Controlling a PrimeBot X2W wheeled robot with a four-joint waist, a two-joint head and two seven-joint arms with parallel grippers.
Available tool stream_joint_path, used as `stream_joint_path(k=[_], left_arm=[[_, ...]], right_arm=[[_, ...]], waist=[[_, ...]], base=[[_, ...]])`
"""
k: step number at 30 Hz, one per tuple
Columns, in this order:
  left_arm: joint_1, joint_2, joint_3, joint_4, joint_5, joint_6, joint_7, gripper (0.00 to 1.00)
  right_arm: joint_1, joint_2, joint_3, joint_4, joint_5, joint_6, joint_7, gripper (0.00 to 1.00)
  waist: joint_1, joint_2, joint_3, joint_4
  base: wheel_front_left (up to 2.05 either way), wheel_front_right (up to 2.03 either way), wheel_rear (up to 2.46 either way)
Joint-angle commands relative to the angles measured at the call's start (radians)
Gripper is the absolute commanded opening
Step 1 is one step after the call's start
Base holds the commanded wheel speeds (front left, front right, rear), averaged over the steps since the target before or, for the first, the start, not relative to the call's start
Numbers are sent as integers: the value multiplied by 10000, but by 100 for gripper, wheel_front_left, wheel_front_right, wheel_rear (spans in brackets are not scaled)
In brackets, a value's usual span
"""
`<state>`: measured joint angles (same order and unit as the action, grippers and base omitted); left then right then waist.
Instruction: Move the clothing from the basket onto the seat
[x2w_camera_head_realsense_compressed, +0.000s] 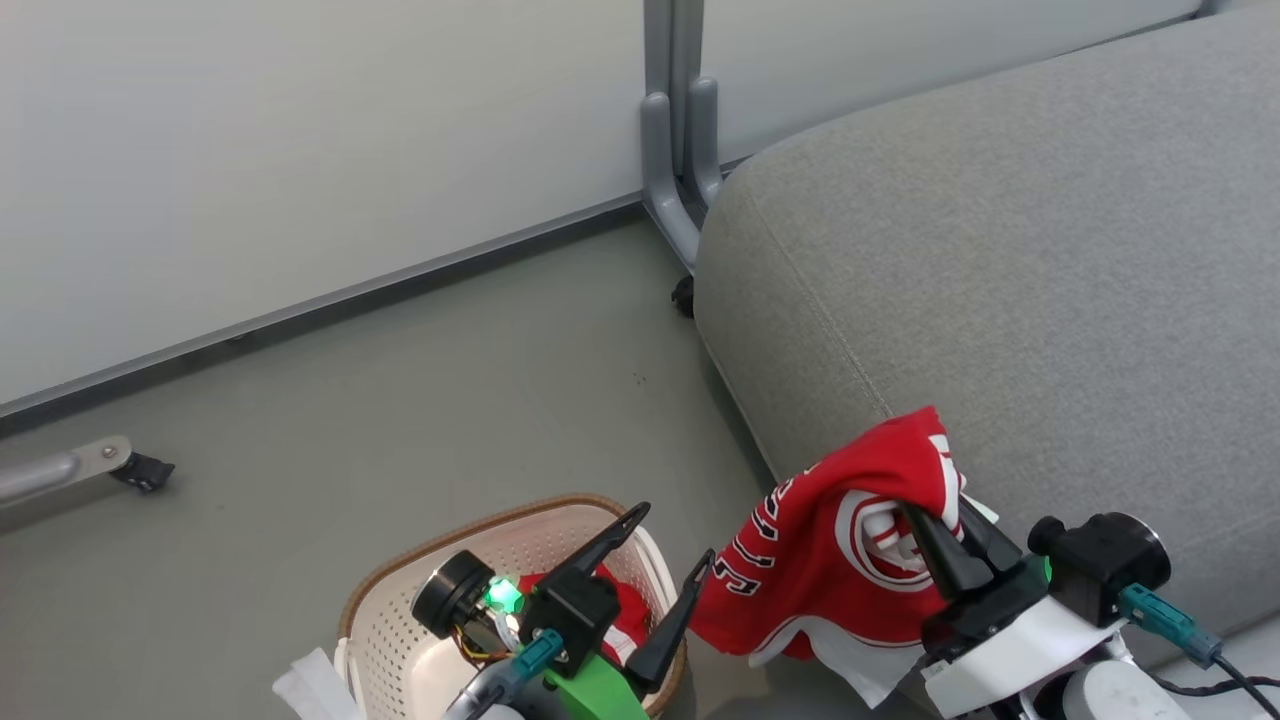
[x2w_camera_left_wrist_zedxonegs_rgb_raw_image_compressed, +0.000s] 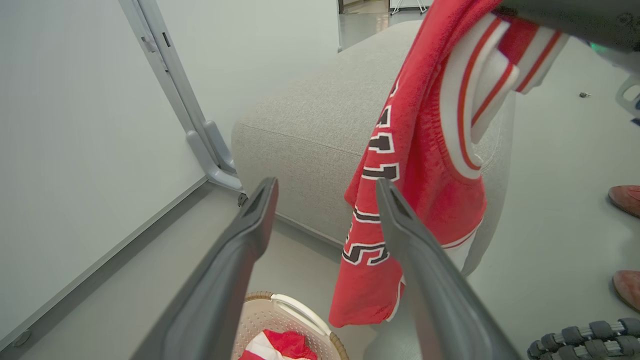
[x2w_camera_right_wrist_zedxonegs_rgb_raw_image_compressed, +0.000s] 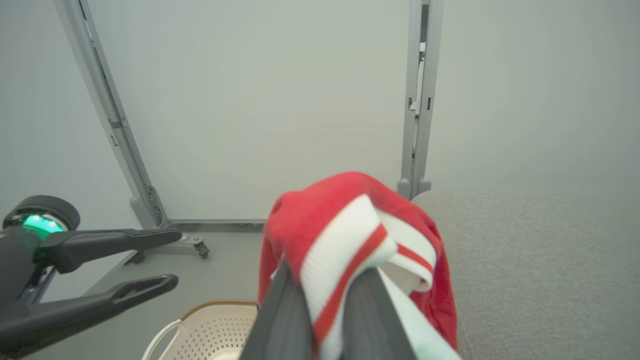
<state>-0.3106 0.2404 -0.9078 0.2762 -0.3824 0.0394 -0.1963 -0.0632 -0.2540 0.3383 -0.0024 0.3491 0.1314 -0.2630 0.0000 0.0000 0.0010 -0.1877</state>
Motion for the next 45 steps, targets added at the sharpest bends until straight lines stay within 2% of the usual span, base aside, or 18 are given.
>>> stream_joint_path(k=[1, 14, 17, 24, 28, 31, 36, 40, 45], left_arm=[[102, 99, 32, -21, -52, -6, -110, 100], [-494, 548, -94, -317, 288, -180, -5, 100], [-811, 629, -201, -494, 451, -317, 131, 100], [-1678, 895, -341, -1025, 850, -466, 707, 100], [-2153, 1100, -418, -1329, 1124, -649, 926, 100], [-2472, 1193, -425, -1564, 1208, -753, 914, 100], [-2908, 1330, -379, -1743, 1362, -831, 978, 100], [-3226, 1372, -365, -1776, 1462, -913, 975, 100], [-3393, 1318, -380, -1662, 1414, -934, 794, 100]], right_arm=[[86, -22, -109, -205, -105, -14, -25, 0], [-554, 104, -1512, -2016, -647, -14, -25, 0], [-1180, -103, -1930, -2360, -782, -14, -25, 0], [-4119, -780, -3393, -2696, -424, -14, -25, 0], [-6195, -1598, -3957, -2115, -308, -14, -23, 0], [-7840, -2384, -4514, -1235, 110, -14, -23, 0], [-9228, -3287, -4773, 228, 447, -14, -20, 0], [-9031, -3294, -4591, 1270, 625, -14, -20, 0], [-7942, -2525, -4794, 2547, 571, -14, -25, 0]], waist=[[0, 0, 511, -617], [0, 0, 2287, -2109], [0, 0, 2866, -2169], [0, 0, 4602, -1820], [0, 0, 5510, -1371], [0, 0, 6042, -1017], [0, 0, 6701, -538], [0, 0, 7058, -353], [0, 0, 7186, -353]], base=[[0, 0, 0], [0, 0, 0], [0, 0, 0], [0, 0, 0], [0, 0, 0], [0, 0, 0], [0, 0, 0], [0, 0, 0], [0, 0, 0]])
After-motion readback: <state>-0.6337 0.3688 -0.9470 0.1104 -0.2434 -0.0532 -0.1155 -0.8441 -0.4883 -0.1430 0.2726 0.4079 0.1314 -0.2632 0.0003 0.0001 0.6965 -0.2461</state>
